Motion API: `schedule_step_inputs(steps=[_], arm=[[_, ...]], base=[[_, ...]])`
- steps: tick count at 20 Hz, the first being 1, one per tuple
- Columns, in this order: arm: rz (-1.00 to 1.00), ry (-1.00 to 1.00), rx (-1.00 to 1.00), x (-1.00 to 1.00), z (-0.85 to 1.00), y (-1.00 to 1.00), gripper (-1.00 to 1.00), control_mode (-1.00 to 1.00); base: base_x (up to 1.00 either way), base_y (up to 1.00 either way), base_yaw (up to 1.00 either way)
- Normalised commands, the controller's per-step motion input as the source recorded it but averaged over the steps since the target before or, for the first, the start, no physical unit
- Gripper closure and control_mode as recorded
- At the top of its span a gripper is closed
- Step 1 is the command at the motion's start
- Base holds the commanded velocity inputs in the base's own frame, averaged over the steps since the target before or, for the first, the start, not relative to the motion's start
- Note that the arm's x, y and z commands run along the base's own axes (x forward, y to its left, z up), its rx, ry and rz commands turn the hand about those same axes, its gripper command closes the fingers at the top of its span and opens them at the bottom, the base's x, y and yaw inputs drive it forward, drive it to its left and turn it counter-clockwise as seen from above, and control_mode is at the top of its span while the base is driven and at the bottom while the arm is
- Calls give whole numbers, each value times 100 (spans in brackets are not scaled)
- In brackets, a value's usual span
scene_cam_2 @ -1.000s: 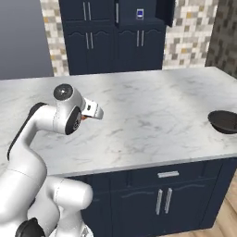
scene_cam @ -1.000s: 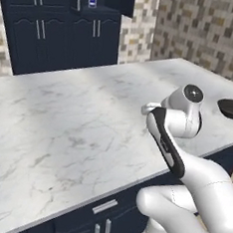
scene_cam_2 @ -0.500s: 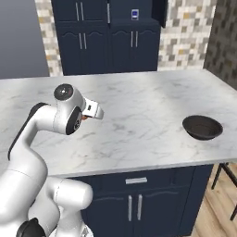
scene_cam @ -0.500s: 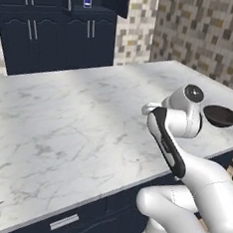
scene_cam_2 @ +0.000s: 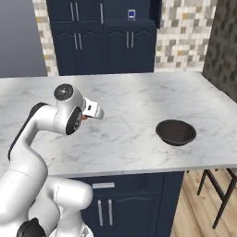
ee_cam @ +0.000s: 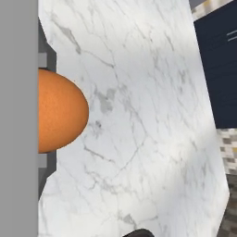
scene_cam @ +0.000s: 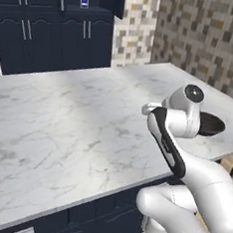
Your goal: Pick the egg and butter from the fridge and place them by the bowl for mixing.
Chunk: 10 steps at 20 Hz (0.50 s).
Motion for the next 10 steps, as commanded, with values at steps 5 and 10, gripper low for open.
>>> schedule_step_inputs(steps=[5,10], arm=[[0,0,0,0,0,0,100,100],[0,0,0,0,0,0,100,100]], base=[[30,-62,14],[26,-61,17]])
